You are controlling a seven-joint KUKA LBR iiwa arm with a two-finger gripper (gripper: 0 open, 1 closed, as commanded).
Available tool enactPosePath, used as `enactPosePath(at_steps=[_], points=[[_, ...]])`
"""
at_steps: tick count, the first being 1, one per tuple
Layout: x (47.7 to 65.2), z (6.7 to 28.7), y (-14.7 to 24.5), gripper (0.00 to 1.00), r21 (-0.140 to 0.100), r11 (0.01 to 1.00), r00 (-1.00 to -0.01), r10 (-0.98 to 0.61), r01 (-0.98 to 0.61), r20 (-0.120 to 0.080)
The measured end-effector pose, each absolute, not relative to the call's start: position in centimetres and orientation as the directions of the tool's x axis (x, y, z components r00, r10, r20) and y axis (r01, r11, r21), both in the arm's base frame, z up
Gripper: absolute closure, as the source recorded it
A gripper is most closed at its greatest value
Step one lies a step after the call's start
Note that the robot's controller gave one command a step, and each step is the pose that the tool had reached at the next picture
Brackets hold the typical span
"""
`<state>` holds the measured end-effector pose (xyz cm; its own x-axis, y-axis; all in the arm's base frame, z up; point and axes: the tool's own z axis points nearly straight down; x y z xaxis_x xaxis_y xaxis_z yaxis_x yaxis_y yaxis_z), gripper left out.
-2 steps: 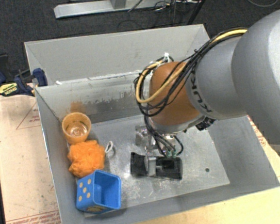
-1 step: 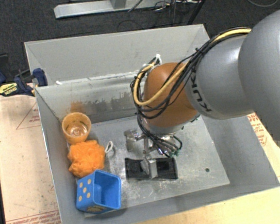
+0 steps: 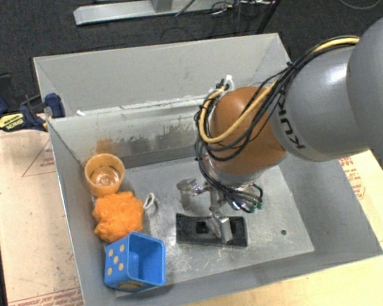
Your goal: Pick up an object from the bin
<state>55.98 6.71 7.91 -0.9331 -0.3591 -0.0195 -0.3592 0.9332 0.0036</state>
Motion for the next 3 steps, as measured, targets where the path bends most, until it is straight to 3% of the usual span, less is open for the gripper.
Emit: enactPosePath(at_steps=[1,2,3], points=[[50.7,7.4,9.5,1.00,0.004,0.921,-0.921,-0.389,-0.389,-0.028],[50.7,7.4,9.5,1.00,0.004,0.921,-0.921,-0.388,-0.388,-0.028],[50.7,22.5,11.0,1.00,0.004,0.918,-0.918,-0.396,-0.396,-0.031]])
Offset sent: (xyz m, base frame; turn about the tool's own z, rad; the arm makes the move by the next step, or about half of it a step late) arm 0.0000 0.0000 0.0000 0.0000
